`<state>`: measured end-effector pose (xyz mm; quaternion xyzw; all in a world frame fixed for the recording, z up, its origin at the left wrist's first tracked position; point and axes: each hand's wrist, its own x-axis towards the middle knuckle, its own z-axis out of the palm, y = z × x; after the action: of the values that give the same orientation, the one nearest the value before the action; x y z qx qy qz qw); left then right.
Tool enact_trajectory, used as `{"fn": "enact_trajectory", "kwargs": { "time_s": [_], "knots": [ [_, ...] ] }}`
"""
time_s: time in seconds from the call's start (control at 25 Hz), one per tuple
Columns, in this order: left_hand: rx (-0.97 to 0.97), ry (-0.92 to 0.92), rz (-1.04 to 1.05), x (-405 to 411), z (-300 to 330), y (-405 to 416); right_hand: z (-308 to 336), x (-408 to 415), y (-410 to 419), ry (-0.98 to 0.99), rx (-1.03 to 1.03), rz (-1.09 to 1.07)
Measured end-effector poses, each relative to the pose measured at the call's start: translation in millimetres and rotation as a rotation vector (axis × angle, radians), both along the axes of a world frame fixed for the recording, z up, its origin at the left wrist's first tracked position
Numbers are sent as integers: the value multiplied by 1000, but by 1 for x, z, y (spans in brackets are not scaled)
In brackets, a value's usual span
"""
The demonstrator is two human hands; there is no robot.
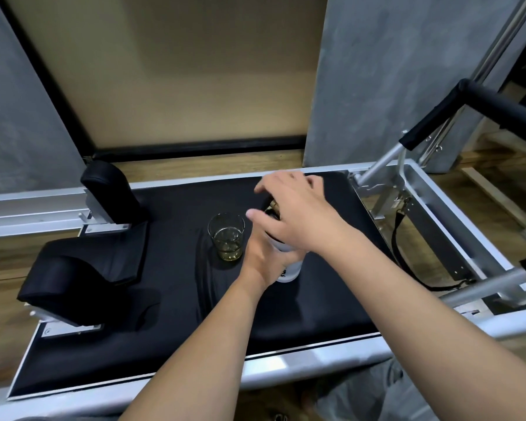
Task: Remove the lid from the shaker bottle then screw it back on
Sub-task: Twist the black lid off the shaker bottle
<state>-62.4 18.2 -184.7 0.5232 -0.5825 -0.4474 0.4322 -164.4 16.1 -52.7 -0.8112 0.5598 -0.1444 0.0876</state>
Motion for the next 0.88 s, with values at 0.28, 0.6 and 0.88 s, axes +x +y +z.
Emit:
{"fn": "enact_trajectory", "kwargs": {
  "time_s": [0.28, 0.6, 0.88],
  "knots": [
    [45, 139, -18, 3, 6, -1, -6, -3, 6, 31, -2, 112],
    [353, 577, 9, -2, 16, 1, 0, 7, 1, 303, -44, -367],
    [171, 415, -51, -4, 10, -1, 2, 8, -1, 284, -19, -191]
  ]
}}
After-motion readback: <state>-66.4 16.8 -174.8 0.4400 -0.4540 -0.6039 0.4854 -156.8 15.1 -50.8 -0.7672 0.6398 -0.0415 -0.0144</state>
